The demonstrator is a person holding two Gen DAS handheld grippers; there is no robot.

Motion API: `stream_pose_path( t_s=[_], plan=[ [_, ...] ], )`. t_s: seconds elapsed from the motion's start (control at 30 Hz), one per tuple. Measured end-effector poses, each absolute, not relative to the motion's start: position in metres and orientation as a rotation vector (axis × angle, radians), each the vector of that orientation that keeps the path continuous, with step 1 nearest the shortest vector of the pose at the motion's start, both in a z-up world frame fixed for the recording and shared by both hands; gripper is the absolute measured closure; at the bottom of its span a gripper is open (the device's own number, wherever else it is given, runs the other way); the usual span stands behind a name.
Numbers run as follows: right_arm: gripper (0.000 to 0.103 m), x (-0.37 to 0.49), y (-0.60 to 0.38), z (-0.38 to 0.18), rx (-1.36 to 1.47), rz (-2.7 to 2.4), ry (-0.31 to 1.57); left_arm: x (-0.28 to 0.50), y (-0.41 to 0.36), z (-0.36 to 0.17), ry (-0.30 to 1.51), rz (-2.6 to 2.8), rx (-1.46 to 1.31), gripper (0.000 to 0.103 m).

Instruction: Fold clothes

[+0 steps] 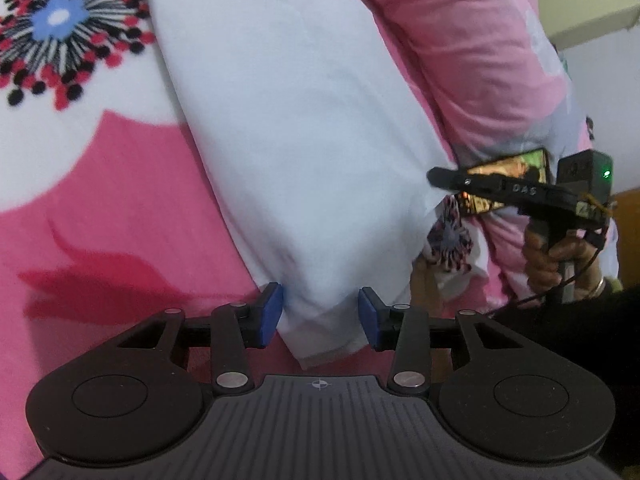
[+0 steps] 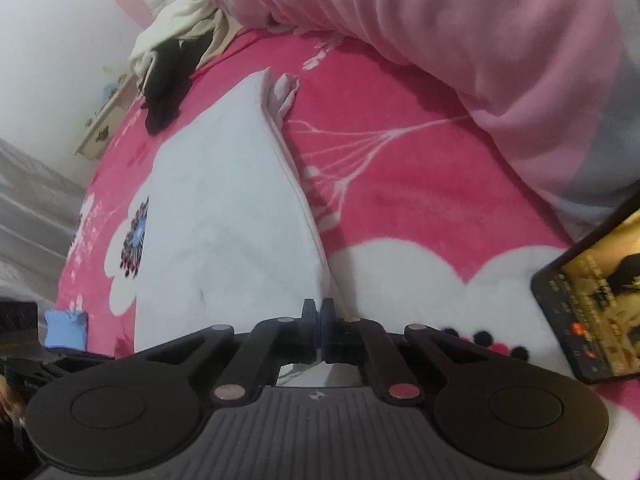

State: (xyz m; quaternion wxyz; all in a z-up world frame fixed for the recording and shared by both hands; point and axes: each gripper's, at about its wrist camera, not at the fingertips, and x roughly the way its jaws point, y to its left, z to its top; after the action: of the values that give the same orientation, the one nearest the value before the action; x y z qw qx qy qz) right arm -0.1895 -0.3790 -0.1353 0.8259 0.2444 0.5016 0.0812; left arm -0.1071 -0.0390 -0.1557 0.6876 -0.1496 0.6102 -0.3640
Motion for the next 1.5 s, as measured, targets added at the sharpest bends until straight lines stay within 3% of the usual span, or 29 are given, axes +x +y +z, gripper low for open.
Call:
stream_pose_path(
  t_s=[0.47, 0.6, 0.77, 0.9, 1.03, 1.2, 1.5],
  plan=[
    [0.1, -0.203, -0.378, -0.149, 0.398, 0.121, 1.142, -0.117, -0.048, -0.162, 1.401, -0.853, -0.268, 0.062],
    [0.091, -0.209, -0.368, -0.128, 0.259, 0.136, 1.093, -0.117, -0.035, -0.148, 1.372, -0.814, -0.218, 0.06],
    [0.085, -0.215, -0.37, -0.083, 0.154, 0.134, 0.982, -0.115, -0.011, -0.107, 1.173, -0.715, -0.134, 0.06],
    [0.087, -0.194, -0.346, -0.067, 0.1, 0.27, 0.863, -0.125, -0.037, -0.088, 0.959, -0.787, 0.0, 0.06],
    [0.088, -0.156, -0.31, -0.09, 0.033, 0.352, 0.84, -0.132, -0.074, -0.111, 0.973, -0.892, 0.087, 0.06],
    [0.092, -0.133, -0.305, -0.138, -0.089, 0.269, 0.955, -0.13, -0.069, -0.144, 1.041, -0.862, 0.081, 0.061],
    [0.092, -0.078, -0.304, -0.087, 0.028, 0.326, 0.753, -0.127, -0.065, -0.159, 1.054, -0.893, -0.012, 0.059]
  ],
)
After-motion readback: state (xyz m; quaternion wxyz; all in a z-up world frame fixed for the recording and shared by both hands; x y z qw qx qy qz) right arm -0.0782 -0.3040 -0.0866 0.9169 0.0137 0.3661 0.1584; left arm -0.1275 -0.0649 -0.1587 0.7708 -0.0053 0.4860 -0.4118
